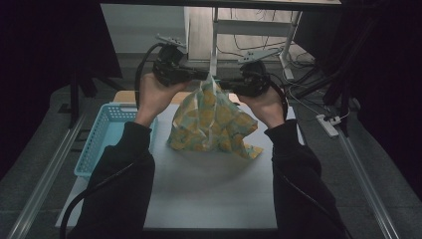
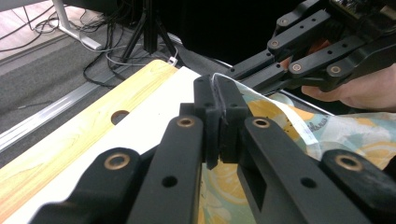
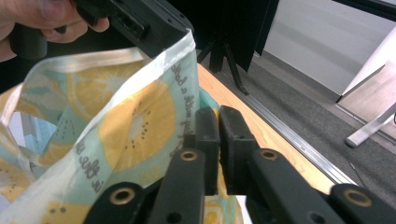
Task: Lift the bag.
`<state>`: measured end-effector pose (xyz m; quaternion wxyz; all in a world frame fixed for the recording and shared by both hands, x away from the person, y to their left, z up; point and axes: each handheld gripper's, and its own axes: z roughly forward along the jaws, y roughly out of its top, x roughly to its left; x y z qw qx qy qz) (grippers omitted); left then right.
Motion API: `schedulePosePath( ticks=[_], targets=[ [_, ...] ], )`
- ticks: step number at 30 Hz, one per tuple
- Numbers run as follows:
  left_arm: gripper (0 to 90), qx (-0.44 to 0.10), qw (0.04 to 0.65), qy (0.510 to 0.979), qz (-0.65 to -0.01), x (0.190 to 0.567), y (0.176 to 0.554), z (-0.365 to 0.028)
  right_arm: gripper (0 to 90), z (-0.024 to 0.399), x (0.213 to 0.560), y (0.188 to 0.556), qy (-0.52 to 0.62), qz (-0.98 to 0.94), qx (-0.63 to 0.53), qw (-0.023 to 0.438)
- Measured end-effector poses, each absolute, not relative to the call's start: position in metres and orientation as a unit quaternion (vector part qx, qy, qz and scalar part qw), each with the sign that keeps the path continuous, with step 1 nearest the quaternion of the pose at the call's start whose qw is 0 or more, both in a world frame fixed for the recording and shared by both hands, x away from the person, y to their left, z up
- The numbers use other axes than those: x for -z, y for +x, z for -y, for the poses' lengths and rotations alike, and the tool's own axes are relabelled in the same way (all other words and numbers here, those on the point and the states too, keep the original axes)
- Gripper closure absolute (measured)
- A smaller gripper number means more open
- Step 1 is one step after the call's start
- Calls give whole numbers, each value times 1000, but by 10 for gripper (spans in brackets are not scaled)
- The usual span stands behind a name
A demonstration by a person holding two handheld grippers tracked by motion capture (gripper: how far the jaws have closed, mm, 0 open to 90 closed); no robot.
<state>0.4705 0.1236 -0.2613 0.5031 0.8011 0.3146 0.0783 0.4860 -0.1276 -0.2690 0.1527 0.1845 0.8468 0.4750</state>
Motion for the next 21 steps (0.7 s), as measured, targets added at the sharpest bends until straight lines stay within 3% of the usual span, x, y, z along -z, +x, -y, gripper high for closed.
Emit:
schedulePosePath(
  ticks=[4, 21],
  targets=[
    [839, -84, 507, 799, -313, 265, 473, -123, 804, 129, 271, 487, 189, -846, -475, 154],
    [236, -111, 503, 796, -318, 296, 467, -137, 376, 151, 289, 491, 236, -827, -486, 158]
  ],
)
